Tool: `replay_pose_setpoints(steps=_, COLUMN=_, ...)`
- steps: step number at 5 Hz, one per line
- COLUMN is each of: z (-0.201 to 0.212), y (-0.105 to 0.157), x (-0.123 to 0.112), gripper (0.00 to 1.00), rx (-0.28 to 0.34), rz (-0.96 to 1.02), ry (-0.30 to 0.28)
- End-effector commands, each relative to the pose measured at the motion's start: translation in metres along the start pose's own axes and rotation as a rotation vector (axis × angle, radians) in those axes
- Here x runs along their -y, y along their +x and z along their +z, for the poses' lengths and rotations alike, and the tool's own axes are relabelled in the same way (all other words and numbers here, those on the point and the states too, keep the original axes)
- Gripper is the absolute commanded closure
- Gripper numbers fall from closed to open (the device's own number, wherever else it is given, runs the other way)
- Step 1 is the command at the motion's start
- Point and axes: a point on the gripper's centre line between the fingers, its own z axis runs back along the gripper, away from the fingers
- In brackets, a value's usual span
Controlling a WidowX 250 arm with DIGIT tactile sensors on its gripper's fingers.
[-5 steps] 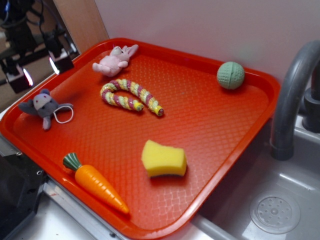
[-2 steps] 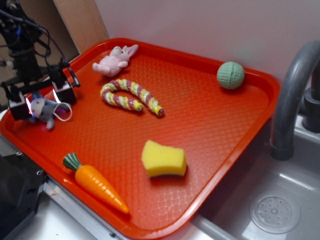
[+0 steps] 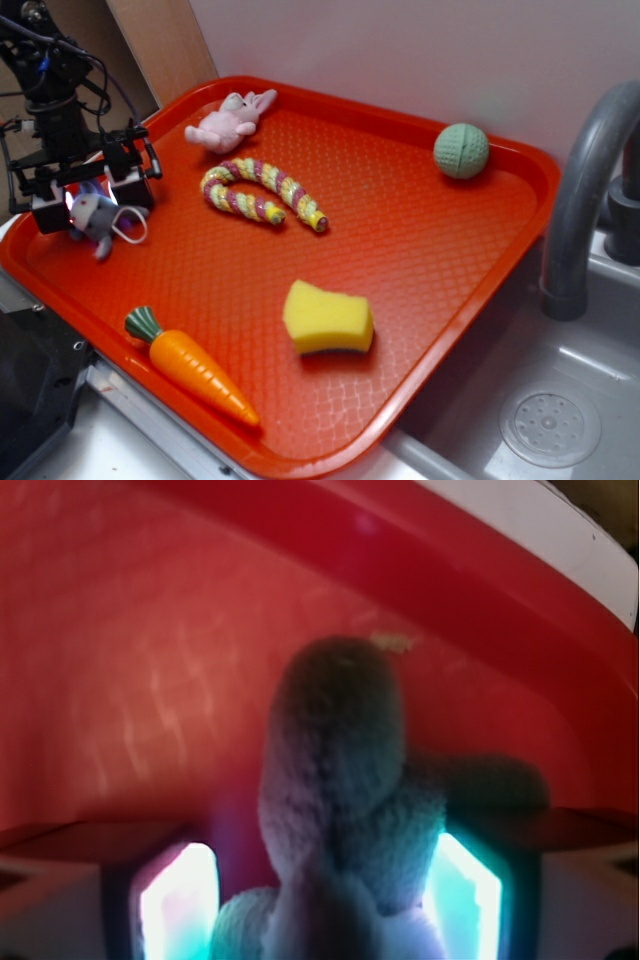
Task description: Grab the gray animal.
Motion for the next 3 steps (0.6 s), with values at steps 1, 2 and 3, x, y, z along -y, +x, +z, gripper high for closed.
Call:
replay_pose_setpoints(steps=1, z=0.112, y=-0.030, x=0.040, gripper=1.00, rx=0.194, rz=-0.507, ry=-0.078)
replay_pose_setpoints(steps=2, z=0.161, y=-0.048, x=0.059, gripper=1.00, rx=0.210, rz=-0.757, ry=-0.072)
replay_pose_setpoints(steps=3, z=0.195, y=-0.077, x=0.081, gripper=1.00, rx=0.195, rz=-1.007, ry=-0.113)
